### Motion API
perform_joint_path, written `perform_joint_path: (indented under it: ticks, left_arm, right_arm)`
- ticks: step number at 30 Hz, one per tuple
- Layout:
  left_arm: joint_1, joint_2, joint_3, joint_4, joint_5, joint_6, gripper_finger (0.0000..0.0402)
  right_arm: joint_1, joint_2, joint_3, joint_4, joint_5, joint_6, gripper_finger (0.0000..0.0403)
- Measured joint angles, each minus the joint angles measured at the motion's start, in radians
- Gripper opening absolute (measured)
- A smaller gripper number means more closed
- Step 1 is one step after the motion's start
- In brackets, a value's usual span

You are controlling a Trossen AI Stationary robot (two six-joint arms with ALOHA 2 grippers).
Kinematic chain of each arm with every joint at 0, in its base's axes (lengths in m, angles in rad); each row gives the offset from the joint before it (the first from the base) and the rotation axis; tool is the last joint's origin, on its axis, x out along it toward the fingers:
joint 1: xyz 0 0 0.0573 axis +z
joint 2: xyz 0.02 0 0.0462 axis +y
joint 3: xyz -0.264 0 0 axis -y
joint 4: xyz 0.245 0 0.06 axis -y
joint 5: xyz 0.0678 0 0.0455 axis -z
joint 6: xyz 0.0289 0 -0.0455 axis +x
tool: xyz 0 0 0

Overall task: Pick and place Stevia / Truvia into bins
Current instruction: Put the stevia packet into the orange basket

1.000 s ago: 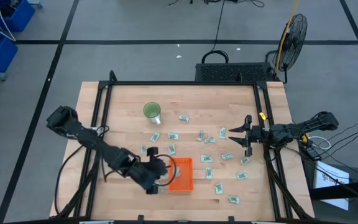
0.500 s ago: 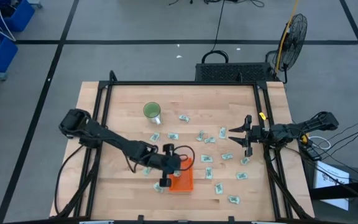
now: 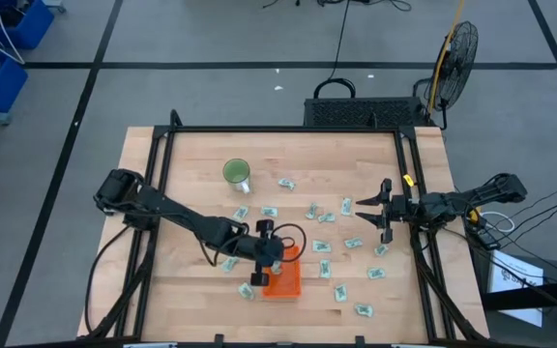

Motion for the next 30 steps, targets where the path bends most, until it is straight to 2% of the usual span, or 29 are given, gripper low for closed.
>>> perform_joint_path:
  ticks: [8,14,20,25,30]
  left_arm:
    - [0.000,0.000,0.000,-0.001,-0.031,0.035,0.0110]
    - [-0.002,-0.015,0.000,-0.019,-0.030,0.055,0.0117]
    - [0.001,-0.088,0.000,-0.061,-0.039,0.012,0.0118]
    - [0.002,-0.190,0.000,-0.198,-0.102,0.002,0.0118]
    - [0.002,-0.275,0.000,-0.309,-0.249,-0.031,0.0118]
  right_arm:
    - [0.000,0.000,0.000,0.000,0.000,0.000,0.0141]
    - [0.000,0.000,0.000,0.000,0.000,0.000,0.0141]
    - [0.000,0.000,0.000,0.008,0.000,0.000,0.0141]
    - [0.000,0.000,0.000,0.023,0.000,-0.001,0.0141]
    - [0.000,0.000,0.000,0.058,0.002,-0.043,0.0141]
